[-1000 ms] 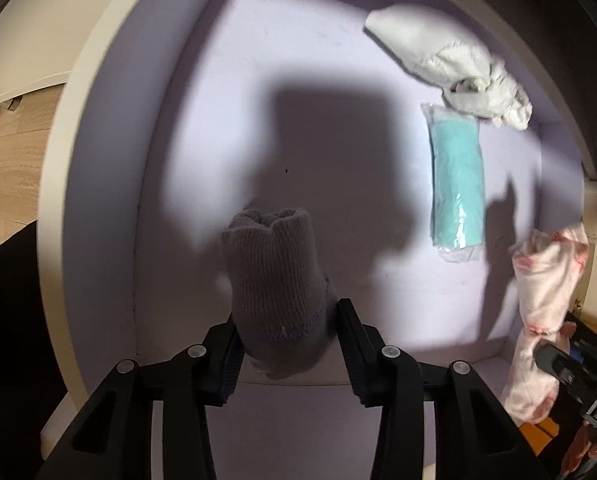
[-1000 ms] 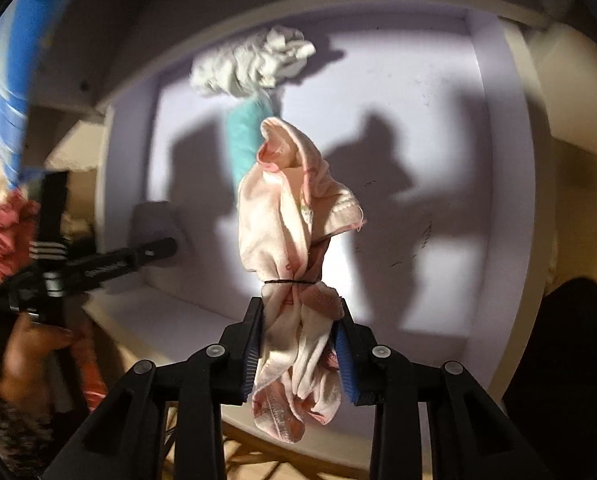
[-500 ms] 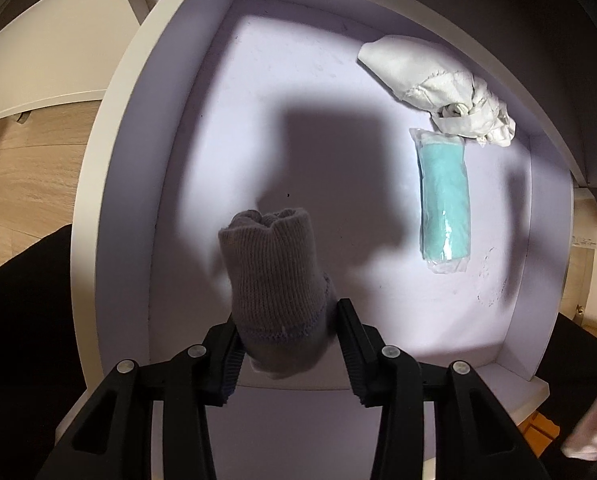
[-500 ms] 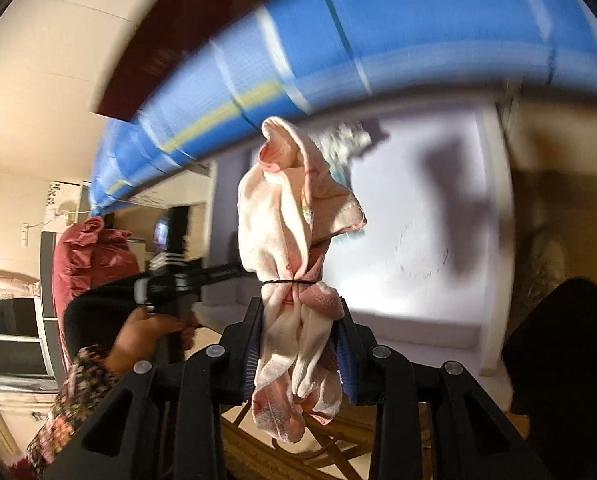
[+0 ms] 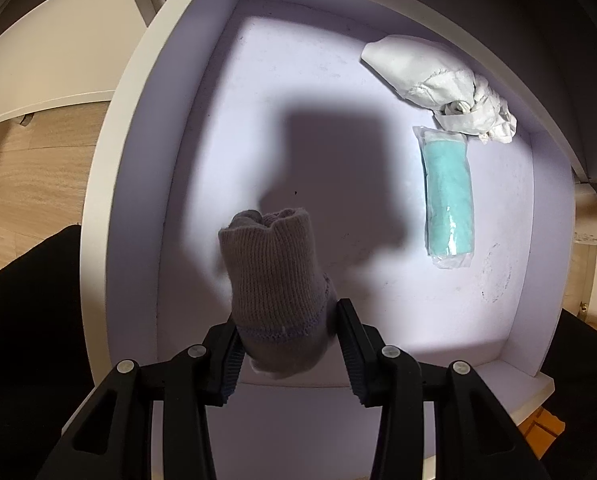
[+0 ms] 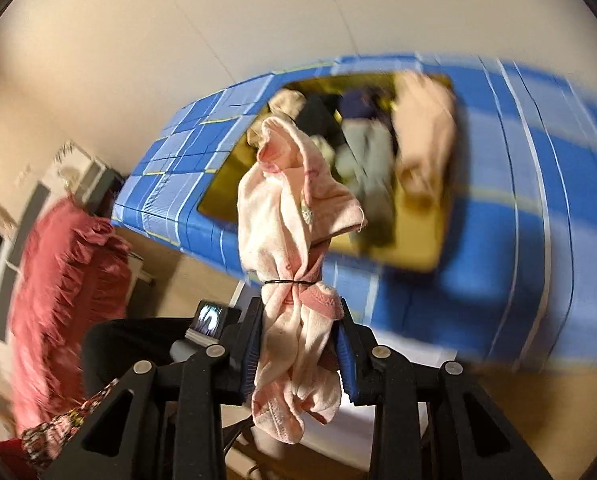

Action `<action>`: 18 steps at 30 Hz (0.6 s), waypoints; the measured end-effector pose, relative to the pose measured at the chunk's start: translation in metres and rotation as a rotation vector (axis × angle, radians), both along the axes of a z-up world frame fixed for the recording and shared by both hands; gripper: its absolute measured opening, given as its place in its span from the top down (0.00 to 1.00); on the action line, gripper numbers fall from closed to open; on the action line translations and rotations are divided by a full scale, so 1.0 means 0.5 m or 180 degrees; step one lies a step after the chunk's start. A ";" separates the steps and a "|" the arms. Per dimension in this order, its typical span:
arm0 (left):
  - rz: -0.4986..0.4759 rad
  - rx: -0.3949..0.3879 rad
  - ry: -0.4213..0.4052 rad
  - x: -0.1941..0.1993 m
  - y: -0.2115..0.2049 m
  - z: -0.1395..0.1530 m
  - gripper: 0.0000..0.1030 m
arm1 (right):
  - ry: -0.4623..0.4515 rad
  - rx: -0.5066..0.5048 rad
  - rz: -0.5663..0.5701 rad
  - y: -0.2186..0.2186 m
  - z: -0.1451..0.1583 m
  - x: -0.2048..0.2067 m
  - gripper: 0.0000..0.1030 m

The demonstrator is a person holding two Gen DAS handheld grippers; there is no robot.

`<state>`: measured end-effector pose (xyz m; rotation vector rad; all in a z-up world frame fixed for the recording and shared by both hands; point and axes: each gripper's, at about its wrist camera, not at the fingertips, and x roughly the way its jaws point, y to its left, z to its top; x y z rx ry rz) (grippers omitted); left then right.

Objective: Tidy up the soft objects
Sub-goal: 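Carry the pink garment to the gold tray and open the right gripper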

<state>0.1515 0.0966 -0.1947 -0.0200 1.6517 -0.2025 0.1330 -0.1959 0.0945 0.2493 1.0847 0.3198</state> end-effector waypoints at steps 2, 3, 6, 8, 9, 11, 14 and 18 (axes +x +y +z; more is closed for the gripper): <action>0.0013 -0.0035 -0.0006 -0.002 -0.007 -0.009 0.58 | -0.0035 -0.0198 0.0140 0.031 0.017 0.057 0.67; 0.0011 -0.0043 -0.0012 -0.002 -0.006 -0.011 0.58 | -0.0052 -0.0303 0.0206 0.043 0.024 0.080 0.67; -0.0010 -0.0076 -0.0049 0.001 0.003 0.004 0.58 | -0.0085 -0.0594 0.0411 0.085 0.033 0.136 0.67; -0.0010 -0.0099 -0.0070 0.001 0.007 0.013 0.58 | -0.0129 -0.0906 0.0596 0.120 0.031 0.175 0.67; -0.0013 -0.0098 -0.0077 0.002 0.009 0.019 0.58 | -0.0148 -0.1048 0.0686 0.139 0.026 0.190 0.67; -0.0022 -0.0086 -0.0097 0.002 0.010 0.026 0.58 | -0.0185 -0.1281 0.0872 0.175 0.012 0.214 0.67; -0.0013 -0.0091 -0.0126 0.003 0.014 0.037 0.58 | -0.0152 -0.1448 0.1055 0.205 -0.018 0.236 0.67; -0.0017 -0.0066 -0.0187 0.002 0.010 0.058 0.58 | -0.0072 -0.1656 0.1261 0.233 -0.068 0.253 0.67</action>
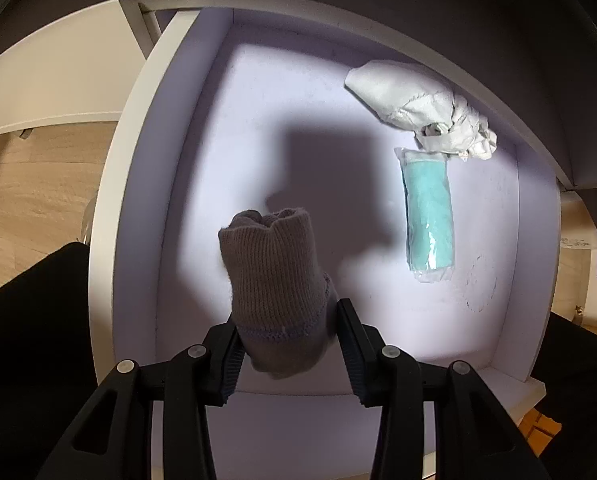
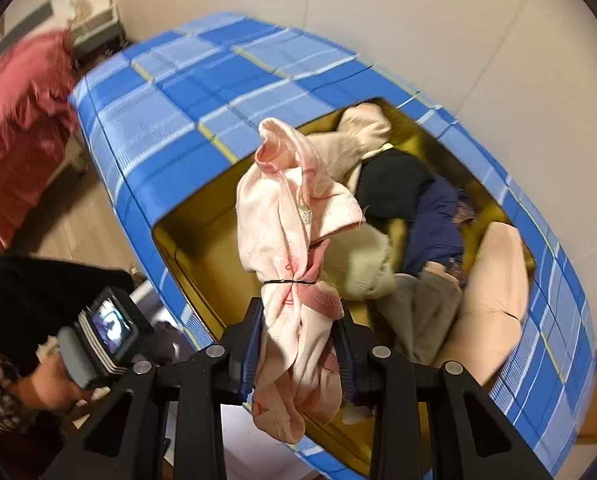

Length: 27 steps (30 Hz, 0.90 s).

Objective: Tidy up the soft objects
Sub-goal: 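Carry the pink garment to the gold tray and open the right gripper, then move the right gripper back down into the cubby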

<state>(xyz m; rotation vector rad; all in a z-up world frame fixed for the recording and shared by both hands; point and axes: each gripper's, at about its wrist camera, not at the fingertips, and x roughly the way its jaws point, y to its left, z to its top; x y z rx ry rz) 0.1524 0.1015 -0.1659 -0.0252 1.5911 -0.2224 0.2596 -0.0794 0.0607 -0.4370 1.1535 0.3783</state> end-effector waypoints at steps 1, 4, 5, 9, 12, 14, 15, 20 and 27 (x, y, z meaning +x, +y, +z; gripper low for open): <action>0.0012 -0.0010 -0.0015 0.000 0.001 0.004 0.58 | 0.0047 -0.0021 0.0035 0.004 -0.013 0.002 0.66; 0.0004 -0.0003 -0.0041 0.002 -0.001 0.011 0.58 | 0.0130 -0.0062 0.0078 0.012 -0.042 0.005 0.59; -0.0001 0.0001 -0.0051 0.002 -0.002 0.013 0.58 | 0.0141 -0.0034 0.0082 0.012 -0.045 0.004 0.57; -0.0034 0.0021 -0.0093 0.005 -0.005 0.017 0.58 | 0.0095 0.0197 -0.0013 -0.005 -0.036 -0.005 0.50; -0.0055 0.0041 -0.0126 0.007 -0.008 0.025 0.58 | 0.0040 0.0367 -0.0143 -0.024 -0.021 -0.013 0.48; -0.0057 0.0049 -0.0144 0.006 -0.010 0.022 0.58 | 0.0027 0.0478 -0.0235 -0.030 -0.015 -0.019 0.48; -0.0058 0.0056 -0.0153 0.006 -0.010 0.024 0.58 | 0.0025 0.0508 -0.0277 -0.032 -0.014 -0.021 0.48; -0.0065 0.0078 -0.0175 0.003 -0.012 0.020 0.58 | 0.0073 0.0681 -0.0578 -0.053 -0.029 -0.024 0.48; -0.0066 0.0111 -0.0191 0.001 -0.014 0.019 0.58 | -0.0132 0.1331 -0.0757 -0.103 0.001 -0.081 0.43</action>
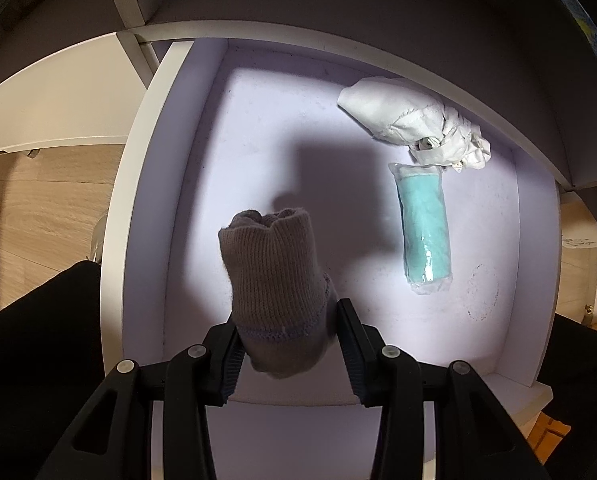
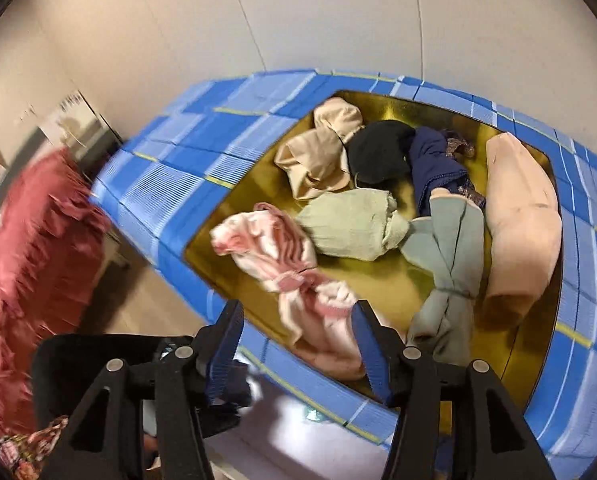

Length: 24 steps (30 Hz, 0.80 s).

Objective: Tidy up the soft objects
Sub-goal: 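Move the right gripper back down into the cubby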

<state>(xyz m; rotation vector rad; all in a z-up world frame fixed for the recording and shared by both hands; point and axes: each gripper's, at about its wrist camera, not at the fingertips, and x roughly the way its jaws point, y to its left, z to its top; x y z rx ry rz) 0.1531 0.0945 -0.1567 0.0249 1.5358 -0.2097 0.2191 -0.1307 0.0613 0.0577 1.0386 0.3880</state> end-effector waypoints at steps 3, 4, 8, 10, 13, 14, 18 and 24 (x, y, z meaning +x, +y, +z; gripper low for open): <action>-0.0021 0.0028 -0.0002 -0.001 -0.003 -0.002 0.58 | -0.0068 0.0120 0.0001 -0.014 0.002 -0.049 0.42; -0.0025 0.0036 -0.0003 -0.001 -0.006 -0.006 0.58 | -0.0067 0.0131 0.0008 -0.016 -0.001 -0.059 0.42; -0.0045 0.0066 0.0000 -0.002 -0.008 -0.010 0.58 | -0.0056 0.0178 0.0054 -0.026 -0.020 -0.116 0.42; -0.0054 0.0082 -0.0009 -0.003 -0.007 -0.011 0.58 | -0.0044 0.0177 0.0089 -0.028 -0.035 -0.148 0.42; -0.0052 0.0086 -0.0016 -0.003 -0.007 -0.013 0.58 | -0.0019 0.0128 0.0143 -0.028 -0.062 -0.188 0.37; -0.0052 0.0089 -0.0017 -0.003 -0.006 -0.014 0.58 | -0.0010 0.0109 0.0158 -0.027 -0.072 -0.198 0.37; -0.0046 0.0094 -0.0016 -0.007 -0.006 -0.017 0.58 | 0.0196 -0.0048 0.0166 -0.022 -0.149 -0.237 0.35; -0.0127 0.0125 -0.0031 -0.011 -0.015 -0.022 0.58 | 0.0823 -0.0438 0.0019 -0.027 -0.317 -0.254 0.35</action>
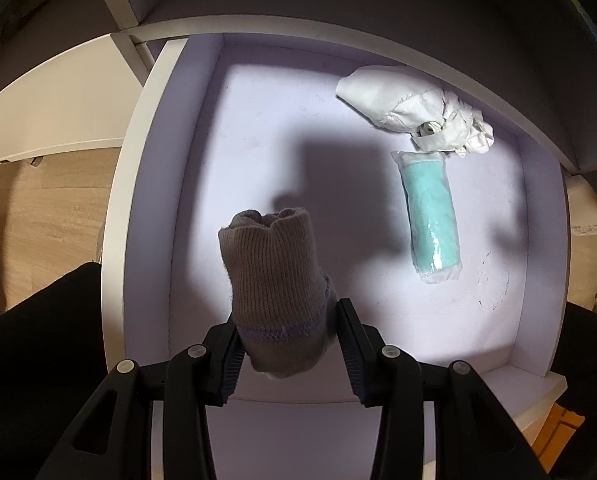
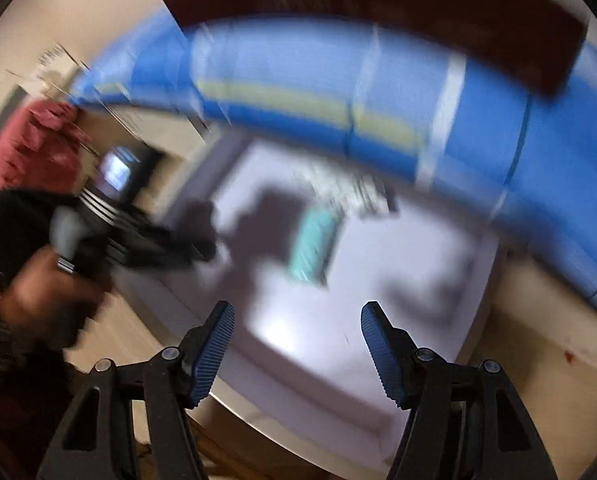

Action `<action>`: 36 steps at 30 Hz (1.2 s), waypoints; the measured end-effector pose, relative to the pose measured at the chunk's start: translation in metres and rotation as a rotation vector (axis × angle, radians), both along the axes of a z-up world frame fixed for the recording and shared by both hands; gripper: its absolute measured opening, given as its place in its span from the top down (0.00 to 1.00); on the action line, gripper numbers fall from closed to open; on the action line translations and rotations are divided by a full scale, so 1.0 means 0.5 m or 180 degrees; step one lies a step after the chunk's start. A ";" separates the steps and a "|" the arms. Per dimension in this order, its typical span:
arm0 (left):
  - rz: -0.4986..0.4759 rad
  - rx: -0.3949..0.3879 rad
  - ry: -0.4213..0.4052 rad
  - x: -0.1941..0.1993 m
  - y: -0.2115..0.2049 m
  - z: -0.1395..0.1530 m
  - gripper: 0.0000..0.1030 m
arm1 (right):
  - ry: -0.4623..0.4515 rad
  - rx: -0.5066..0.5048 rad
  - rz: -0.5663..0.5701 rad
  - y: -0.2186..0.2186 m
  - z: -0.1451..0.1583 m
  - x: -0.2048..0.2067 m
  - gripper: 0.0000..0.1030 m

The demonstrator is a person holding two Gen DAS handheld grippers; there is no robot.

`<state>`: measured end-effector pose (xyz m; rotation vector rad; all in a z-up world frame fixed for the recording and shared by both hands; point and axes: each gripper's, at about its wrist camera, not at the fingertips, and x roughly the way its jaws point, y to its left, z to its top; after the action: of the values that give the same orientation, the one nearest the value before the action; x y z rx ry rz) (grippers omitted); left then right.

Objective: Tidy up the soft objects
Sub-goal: 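Move the right gripper back down into the cubby, then carry the grey rolled bundle to the gold tray and open the left gripper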

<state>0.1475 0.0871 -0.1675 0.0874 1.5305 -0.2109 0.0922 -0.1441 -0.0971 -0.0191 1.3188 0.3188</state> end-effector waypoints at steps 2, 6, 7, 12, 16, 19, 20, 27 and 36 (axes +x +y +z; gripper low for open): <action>-0.0007 0.0002 -0.0021 -0.001 -0.002 0.001 0.58 | 0.0370 -0.0214 -0.0053 -0.006 -0.062 0.007 0.32; -0.0015 -0.0027 -0.0034 -0.007 -0.002 0.006 0.58 | 0.0821 -0.0342 -0.0350 -0.029 -0.154 0.014 0.27; -0.0010 -0.0034 -0.0048 -0.009 0.000 0.010 0.58 | 0.0881 -0.0318 -0.0431 -0.037 -0.168 0.009 0.27; 0.0016 -0.0147 -0.0073 -0.018 -0.001 0.029 0.58 | 0.1223 -0.0101 -0.0865 -0.071 -0.228 0.004 0.24; 0.0014 -0.0223 -0.0102 -0.027 -0.007 0.048 0.58 | 0.1286 -0.0080 -0.0976 -0.085 -0.242 0.001 0.22; 0.0002 -0.0358 -0.0120 -0.035 -0.009 0.080 0.58 | 0.1239 -0.0148 -0.0976 -0.086 -0.237 0.002 0.21; -0.0012 -0.0393 -0.0136 -0.036 -0.011 0.089 0.58 | 0.1235 -0.0137 -0.0986 -0.087 -0.236 0.001 0.21; -0.0409 -0.0702 -0.0439 -0.059 -0.048 0.207 0.58 | 0.1177 -0.0140 -0.0967 -0.081 -0.235 0.006 0.21; -0.0859 -0.1409 -0.0861 -0.075 -0.091 0.415 0.58 | 0.1086 -0.0061 -0.0974 -0.075 -0.220 0.008 0.19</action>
<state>0.1098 0.0416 0.0398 -0.0297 1.1707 -0.7190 0.0963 -0.1816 -0.2071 0.2282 1.6370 0.0477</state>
